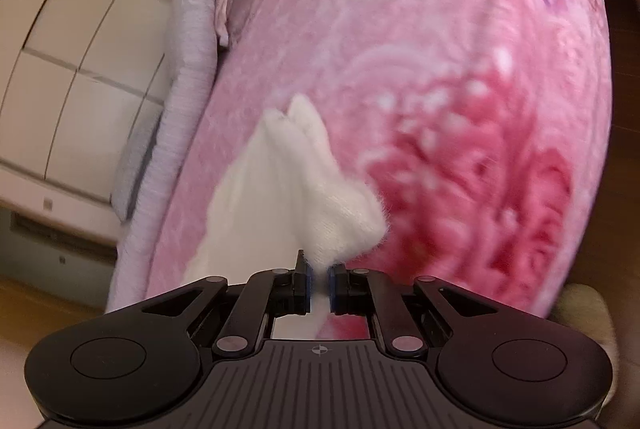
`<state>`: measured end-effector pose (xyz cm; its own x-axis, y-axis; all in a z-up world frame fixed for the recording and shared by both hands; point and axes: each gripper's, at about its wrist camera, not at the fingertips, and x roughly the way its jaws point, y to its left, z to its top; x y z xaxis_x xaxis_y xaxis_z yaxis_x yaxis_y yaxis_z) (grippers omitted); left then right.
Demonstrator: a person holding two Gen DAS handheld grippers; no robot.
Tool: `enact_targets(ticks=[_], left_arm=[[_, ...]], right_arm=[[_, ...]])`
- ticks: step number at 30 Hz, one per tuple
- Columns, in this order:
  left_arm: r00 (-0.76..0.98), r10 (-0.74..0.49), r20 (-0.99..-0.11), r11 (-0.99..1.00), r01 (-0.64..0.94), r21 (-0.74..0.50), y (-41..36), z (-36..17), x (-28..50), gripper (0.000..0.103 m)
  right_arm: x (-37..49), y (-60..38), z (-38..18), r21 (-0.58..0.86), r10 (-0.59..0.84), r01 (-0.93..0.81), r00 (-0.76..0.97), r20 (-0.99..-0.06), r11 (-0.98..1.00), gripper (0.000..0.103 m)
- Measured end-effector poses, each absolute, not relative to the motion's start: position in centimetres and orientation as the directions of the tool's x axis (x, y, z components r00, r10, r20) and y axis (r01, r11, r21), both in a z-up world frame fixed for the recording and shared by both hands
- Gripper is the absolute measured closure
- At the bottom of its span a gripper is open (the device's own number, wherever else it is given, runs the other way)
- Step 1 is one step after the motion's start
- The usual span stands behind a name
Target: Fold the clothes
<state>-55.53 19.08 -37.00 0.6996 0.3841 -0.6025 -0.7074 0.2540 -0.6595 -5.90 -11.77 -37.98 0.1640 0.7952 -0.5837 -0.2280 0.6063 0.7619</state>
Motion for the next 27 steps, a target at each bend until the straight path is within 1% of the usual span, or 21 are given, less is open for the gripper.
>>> enact_targets(ticks=[2,4,6,8,11,13,15,18,22,25,26,27], left_arm=[[0.662,0.378,-0.647,0.235,-0.744,-0.625,18.8,-37.8,-55.9,0.095],[0.665,0.379,-0.644,0.231,-0.741,-0.630,19.0,-37.4,-56.4,0.094],[0.649,0.393,-0.652,0.261,-0.758,-0.597,19.1,-35.9,-56.5,0.092],[0.627,0.425,-0.653,0.319,-0.779,-0.540,18.9,-34.3,-56.4,0.092],[0.607,0.469,-0.641,0.392,-0.794,-0.465,18.2,-32.0,-56.5,0.092],[0.612,0.476,-0.631,0.413,-0.789,-0.455,17.8,-31.3,-56.4,0.092],[0.632,0.457,-0.626,0.434,-0.773,-0.463,17.8,-31.1,-55.8,0.092],[0.651,0.430,-0.626,0.453,-0.755,-0.474,18.0,-31.7,-53.9,0.092],[0.667,0.386,-0.637,0.474,-0.736,-0.483,18.1,-32.7,-51.2,0.092],[0.666,0.366,-0.650,0.502,-0.730,-0.464,17.9,-32.9,-49.7,0.092],[0.662,0.359,-0.658,0.513,-0.729,-0.454,17.7,-33.0,-49.3,0.092],[0.658,0.351,-0.666,0.524,-0.728,-0.443,17.5,-33.2,-49.0,0.092]], right_arm=[[-6.0,-12.7,-38.7,0.761,0.788,-0.207,0.153,-0.596,0.615,0.093],[-6.0,-13.5,-38.9,0.768,0.791,-0.189,0.147,-0.593,0.611,0.091],[-6.2,-13.8,-38.2,0.764,0.794,-0.216,0.156,-0.588,0.608,0.084],[-6.4,-13.8,-37.4,0.730,0.773,-0.256,0.177,-0.610,0.634,0.081],[-6.9,-13.8,-35.9,0.667,0.747,-0.340,0.230,-0.624,0.663,0.079],[-7.4,-13.8,-34.8,0.617,0.731,-0.400,0.272,-0.625,0.677,0.079],[-7.4,-13.6,-33.7,0.566,0.722,-0.460,0.318,-0.615,0.685,0.079],[-6.9,-13.0,-33.2,0.532,0.721,-0.502,0.342,-0.602,0.682,0.078],[-5.7,-12.8,-34.8,0.595,0.712,-0.403,0.279,-0.644,0.696,0.078],[-6.2,-13.8,-35.8,0.648,0.734,-0.349,0.248,-0.633,0.677,0.078],[-6.4,-14.1,-36.1,0.664,0.743,-0.337,0.233,-0.628,0.667,0.077],[-6.6,-14.4,-36.4,0.680,0.751,-0.324,0.218,-0.623,0.658,0.072]])
